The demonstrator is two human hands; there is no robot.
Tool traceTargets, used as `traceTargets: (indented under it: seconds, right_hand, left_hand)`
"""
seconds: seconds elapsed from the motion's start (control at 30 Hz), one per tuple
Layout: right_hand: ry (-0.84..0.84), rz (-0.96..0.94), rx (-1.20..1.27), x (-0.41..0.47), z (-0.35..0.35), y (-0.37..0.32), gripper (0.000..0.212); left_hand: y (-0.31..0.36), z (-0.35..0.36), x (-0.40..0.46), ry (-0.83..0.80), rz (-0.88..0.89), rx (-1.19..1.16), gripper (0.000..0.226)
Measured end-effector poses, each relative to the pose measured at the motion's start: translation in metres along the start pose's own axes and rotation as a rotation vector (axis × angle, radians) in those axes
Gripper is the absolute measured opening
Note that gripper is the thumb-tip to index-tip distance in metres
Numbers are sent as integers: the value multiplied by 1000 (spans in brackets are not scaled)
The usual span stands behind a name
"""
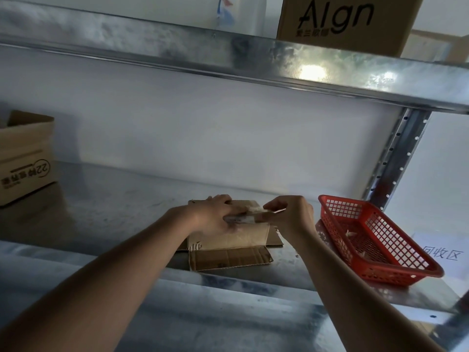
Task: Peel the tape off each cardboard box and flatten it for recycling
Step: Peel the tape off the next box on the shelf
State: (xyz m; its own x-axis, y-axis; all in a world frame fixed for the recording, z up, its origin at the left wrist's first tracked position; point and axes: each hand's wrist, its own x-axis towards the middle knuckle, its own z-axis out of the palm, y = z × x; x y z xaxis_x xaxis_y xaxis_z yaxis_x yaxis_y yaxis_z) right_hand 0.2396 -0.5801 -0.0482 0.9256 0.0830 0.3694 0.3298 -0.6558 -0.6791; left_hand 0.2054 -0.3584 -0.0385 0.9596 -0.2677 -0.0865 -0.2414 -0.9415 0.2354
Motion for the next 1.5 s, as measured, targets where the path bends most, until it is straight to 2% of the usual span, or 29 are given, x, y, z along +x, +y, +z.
traceTargets:
  seconds: [0.2,0.33,0.4,0.43,0.57,0.7,0.87,0.93,1.07,1.17,1.33,1.4,1.5]
  right_hand:
    - [-78,-25,-37,7,-3,-2,7]
    - [80,77,128,16,-11,-5,5]
    - [87,18,137,18,-14,-8,20]
    - [69,-15,141,18,-15,-8,26]
    - [-53,-86,12,15,-6,-6,18]
    - [-249,-139,-98,11,1,-4,36]
    - [-146,-171,-121,14,-3,-1,25]
    - [-137,-177,-105,15,-2,-1,27]
    - [-288,-213,-186,18,3,-3,38]
    - [-312,-221,-200,17,3,-1,31]
    - [-126,-144,-114,14,12,5,6]
    - [-70,-47,6,14,17,9,11]
    - [-8,230,361,12,20,16,18]
  left_hand:
    - [-3,3,3,-40,0,2,56]
    - [-5,5,1,-74,11,-1,56]
    - [-4,4,1,-87,14,5,55]
    - [-4,3,0,-89,12,8,55]
    - [-2,5,-2,-68,-11,19,53]
    - [-1,7,-5,-58,-43,18,53]
    - [2,5,-9,-50,-27,-10,53]
    - [3,5,-10,-38,-27,-15,53]
    - [4,4,-11,-45,-36,-37,53]
    - [2,6,-10,-35,-37,-48,55]
    - [-4,9,-6,-7,-24,-138,61]
    - [-6,9,-5,-6,-22,-174,58]
    - [-7,8,-4,-16,-11,-222,55]
